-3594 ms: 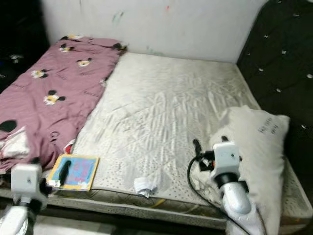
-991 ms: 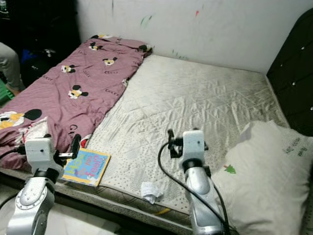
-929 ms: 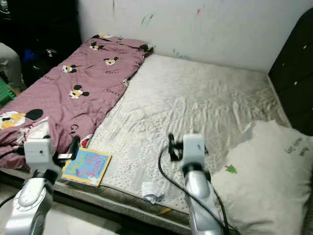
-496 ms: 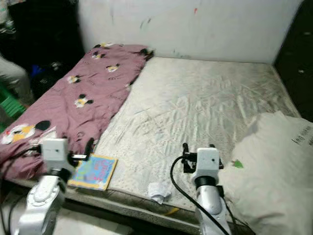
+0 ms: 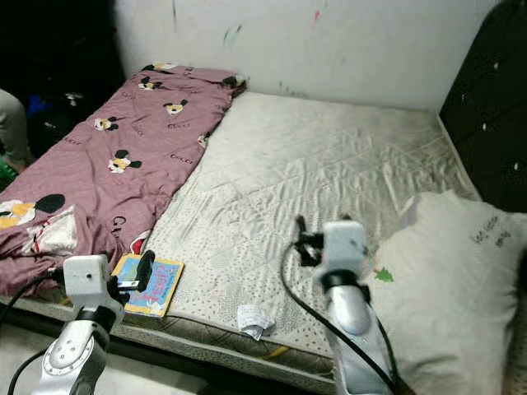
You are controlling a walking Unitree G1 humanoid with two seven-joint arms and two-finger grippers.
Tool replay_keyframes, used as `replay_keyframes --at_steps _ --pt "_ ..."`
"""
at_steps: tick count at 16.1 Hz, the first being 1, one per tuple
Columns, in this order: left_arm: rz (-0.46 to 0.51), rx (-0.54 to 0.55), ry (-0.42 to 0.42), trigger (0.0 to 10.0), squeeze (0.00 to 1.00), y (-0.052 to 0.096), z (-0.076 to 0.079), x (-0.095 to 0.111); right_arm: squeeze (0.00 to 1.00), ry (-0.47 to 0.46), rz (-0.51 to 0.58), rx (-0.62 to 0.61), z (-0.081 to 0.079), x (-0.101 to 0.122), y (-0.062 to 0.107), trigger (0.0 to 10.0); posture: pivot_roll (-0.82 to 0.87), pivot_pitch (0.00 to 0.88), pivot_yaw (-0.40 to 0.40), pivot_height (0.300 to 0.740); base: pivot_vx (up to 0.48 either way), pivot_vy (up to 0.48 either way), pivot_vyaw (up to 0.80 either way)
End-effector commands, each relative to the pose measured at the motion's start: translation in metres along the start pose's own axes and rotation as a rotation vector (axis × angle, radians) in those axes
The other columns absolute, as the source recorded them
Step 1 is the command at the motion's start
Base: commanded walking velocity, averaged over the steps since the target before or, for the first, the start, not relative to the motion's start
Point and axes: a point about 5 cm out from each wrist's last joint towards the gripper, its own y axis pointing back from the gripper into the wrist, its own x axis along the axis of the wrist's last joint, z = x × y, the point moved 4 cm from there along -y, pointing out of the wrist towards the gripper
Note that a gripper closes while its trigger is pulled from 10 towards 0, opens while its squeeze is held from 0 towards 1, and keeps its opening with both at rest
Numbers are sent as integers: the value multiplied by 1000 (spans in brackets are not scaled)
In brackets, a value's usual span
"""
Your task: Clean up the room
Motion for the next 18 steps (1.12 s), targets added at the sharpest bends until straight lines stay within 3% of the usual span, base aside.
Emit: replay_keyframes --at_steps 1,2,7,11,12,18 --pt "11 36 4 10000 0 2 -5 5 0 7 -49 -1 5 -11 1 10000 25 0 -44 740 0 0 -750" --pt "13 45 3 10000 0 4 -6 5 0 -35 -76 -9 7 -15 0 10000 34 0 -49 740 0 0 -800" --pt "8 38 41 10000 0 3 -3 8 0 -9 -89 5 9 -17 6 10000 9 0 -54 740 0 0 -751" --pt "-17 -20 60 10000 0 -6 9 6 0 2 -88 -30 18 -17 11 10000 -34 0 -28 740 0 0 0" --pt "-21 -41 46 10000 0 -10 11 6 0 -6 -82 -51 19 -16 12 10000 -62 0 12 740 0 0 0" --pt "-36 -90 -2 10000 0 -26 8 8 0 -57 -53 -92 14 -11 9 10000 -87 0 70 740 0 0 0"
